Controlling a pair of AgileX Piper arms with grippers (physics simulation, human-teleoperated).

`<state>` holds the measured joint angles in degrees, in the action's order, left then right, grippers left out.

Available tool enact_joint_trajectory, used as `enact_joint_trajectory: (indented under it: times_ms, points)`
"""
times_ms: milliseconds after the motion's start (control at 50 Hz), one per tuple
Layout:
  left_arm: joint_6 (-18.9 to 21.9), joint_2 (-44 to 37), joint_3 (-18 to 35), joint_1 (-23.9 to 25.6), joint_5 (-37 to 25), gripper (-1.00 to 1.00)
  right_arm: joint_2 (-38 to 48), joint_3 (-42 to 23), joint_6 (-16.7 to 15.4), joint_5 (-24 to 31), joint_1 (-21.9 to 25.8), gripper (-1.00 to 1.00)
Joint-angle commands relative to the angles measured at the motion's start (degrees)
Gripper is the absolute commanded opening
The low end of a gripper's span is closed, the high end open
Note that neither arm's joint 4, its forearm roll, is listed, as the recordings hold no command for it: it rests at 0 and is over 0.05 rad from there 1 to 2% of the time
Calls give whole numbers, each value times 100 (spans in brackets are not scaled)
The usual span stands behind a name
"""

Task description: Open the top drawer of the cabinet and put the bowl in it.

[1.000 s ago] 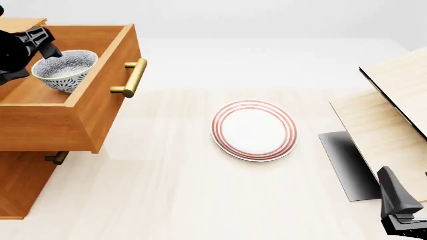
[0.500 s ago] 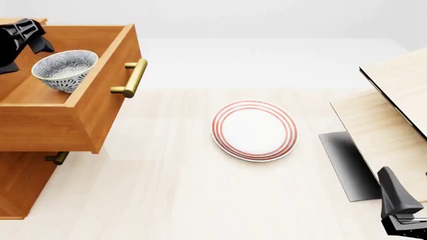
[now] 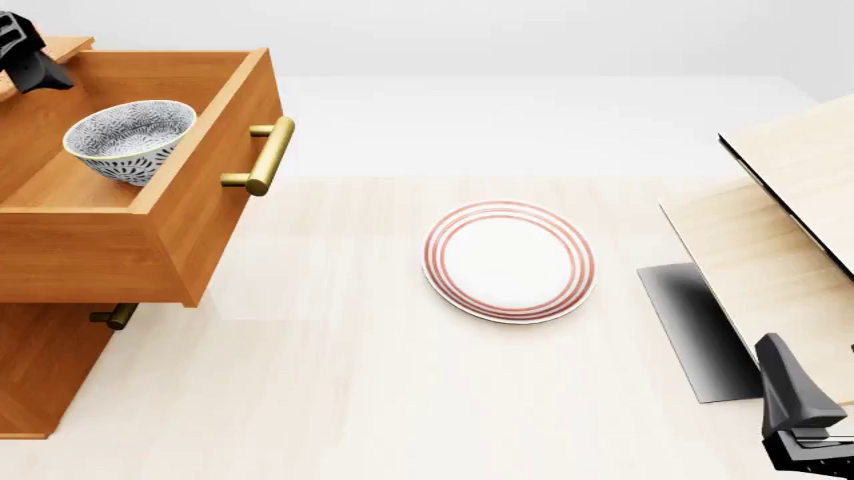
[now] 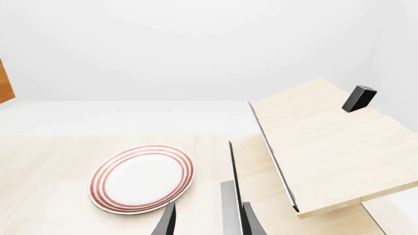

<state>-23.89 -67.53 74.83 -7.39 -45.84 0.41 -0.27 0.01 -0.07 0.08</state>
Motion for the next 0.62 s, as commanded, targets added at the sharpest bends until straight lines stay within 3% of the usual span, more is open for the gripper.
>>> enact_joint_trajectory:
  times_ms: [20,620]
  points:
    - [66,355,71,-2,-329,100,-2,3,-1,-1,-2,100]
    - [277,1081,-24,429,-737,100,-4,3,-2,-2,-2,100]
